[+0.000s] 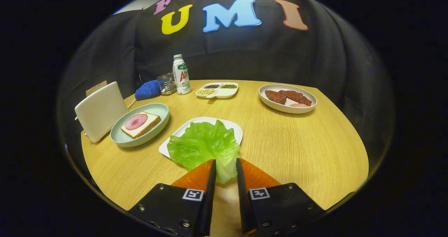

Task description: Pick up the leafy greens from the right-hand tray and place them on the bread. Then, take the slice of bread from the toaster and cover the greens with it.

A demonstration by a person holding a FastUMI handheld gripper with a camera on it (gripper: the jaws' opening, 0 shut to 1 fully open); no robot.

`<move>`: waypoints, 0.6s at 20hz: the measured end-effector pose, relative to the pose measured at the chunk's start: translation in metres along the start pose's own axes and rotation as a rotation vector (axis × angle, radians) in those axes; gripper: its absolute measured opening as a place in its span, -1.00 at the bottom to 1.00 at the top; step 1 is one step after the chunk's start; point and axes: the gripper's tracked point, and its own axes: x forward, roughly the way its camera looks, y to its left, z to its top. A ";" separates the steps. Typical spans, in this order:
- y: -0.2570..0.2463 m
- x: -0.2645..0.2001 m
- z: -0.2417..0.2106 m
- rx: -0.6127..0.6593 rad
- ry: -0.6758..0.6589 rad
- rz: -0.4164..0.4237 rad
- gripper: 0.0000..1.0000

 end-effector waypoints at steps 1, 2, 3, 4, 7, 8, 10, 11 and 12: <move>0.002 0.002 -0.002 0.000 0.025 0.022 -0.98; 0.004 -0.001 0.001 0.004 0.013 0.040 -0.98; 0.004 -0.002 0.001 -0.009 0.004 0.045 -0.98; 0.004 -0.005 0.003 -0.021 -0.008 0.054 -0.98; 0.009 -0.013 0.013 -0.043 -0.048 0.071 -0.98; 0.012 -0.015 0.019 -0.041 -0.064 0.070 -0.98; 0.017 -0.018 0.029 -0.036 -0.084 0.089 -0.98; 0.019 -0.021 0.033 -0.034 -0.090 0.096 -0.98; 0.021 -0.022 0.037 -0.039 -0.095 0.100 -0.98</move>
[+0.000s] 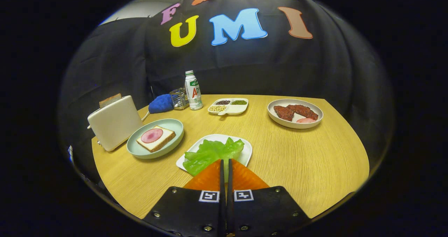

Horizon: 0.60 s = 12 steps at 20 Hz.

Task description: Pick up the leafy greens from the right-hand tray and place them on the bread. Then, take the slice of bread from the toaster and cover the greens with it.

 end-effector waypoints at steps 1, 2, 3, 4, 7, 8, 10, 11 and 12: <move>0.001 -0.002 0.003 -0.011 -0.006 -0.002 -0.98; 0.002 -0.003 0.008 -0.020 -0.013 -0.004 -0.98; 0.005 -0.005 0.009 -0.027 -0.018 -0.001 -0.98; 0.007 -0.007 0.013 -0.030 -0.025 0.001 -0.98; 0.011 -0.012 0.023 -0.046 -0.048 0.002 -0.98; 0.012 -0.014 0.026 -0.050 -0.055 0.002 -0.98; 0.016 -0.017 0.030 -0.054 -0.064 0.013 -0.98; 0.019 -0.018 0.033 -0.058 -0.069 0.018 -0.98; 0.021 -0.020 0.036 -0.063 -0.074 0.021 -0.98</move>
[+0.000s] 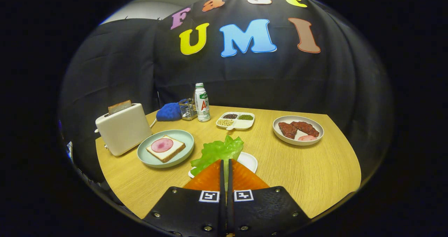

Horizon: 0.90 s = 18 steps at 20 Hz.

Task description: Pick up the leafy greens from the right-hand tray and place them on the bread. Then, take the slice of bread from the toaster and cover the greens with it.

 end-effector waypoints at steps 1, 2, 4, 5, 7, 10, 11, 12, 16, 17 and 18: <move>0.003 -0.001 0.003 -0.003 -0.006 0.004 -0.98; 0.006 -0.002 0.007 -0.007 -0.013 0.010 -0.98; 0.012 -0.003 0.013 -0.017 -0.023 0.020 -0.98; 0.017 -0.002 0.016 -0.019 -0.026 0.028 -0.98; 0.024 -0.001 0.021 -0.022 -0.034 0.044 -0.98; 0.039 0.002 0.028 -0.026 -0.042 0.071 -0.98; 0.044 0.004 0.029 -0.030 -0.043 0.081 -0.98; 0.050 0.005 0.030 -0.032 -0.042 0.091 -0.98; 0.076 0.017 0.033 -0.038 -0.036 0.141 -0.98; 0.083 0.020 0.034 -0.040 -0.034 0.155 -0.98; 0.090 0.023 0.034 -0.042 -0.032 0.168 -0.98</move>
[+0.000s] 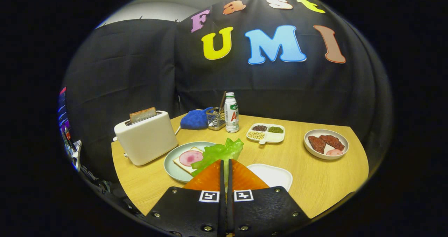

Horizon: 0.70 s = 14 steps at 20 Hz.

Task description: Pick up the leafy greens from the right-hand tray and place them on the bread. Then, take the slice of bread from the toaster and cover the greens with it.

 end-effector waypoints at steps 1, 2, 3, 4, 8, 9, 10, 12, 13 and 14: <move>0.005 0.004 0.000 -0.002 0.005 0.009 -0.98; 0.009 0.008 0.000 -0.004 0.009 0.014 -0.98; 0.014 0.012 0.001 -0.004 0.010 0.022 -0.98; 0.019 0.015 0.001 -0.003 0.012 0.033 -0.98; 0.034 0.029 0.002 0.015 0.019 0.067 -0.98; 0.038 0.033 0.002 0.018 0.020 0.075 -0.98; 0.039 0.036 0.003 0.018 0.017 0.074 -0.98; 0.045 0.045 0.004 0.025 0.015 0.084 -0.98; 0.050 0.049 0.003 0.031 0.016 0.092 -0.98; 0.053 0.053 0.004 0.035 0.017 0.095 -0.98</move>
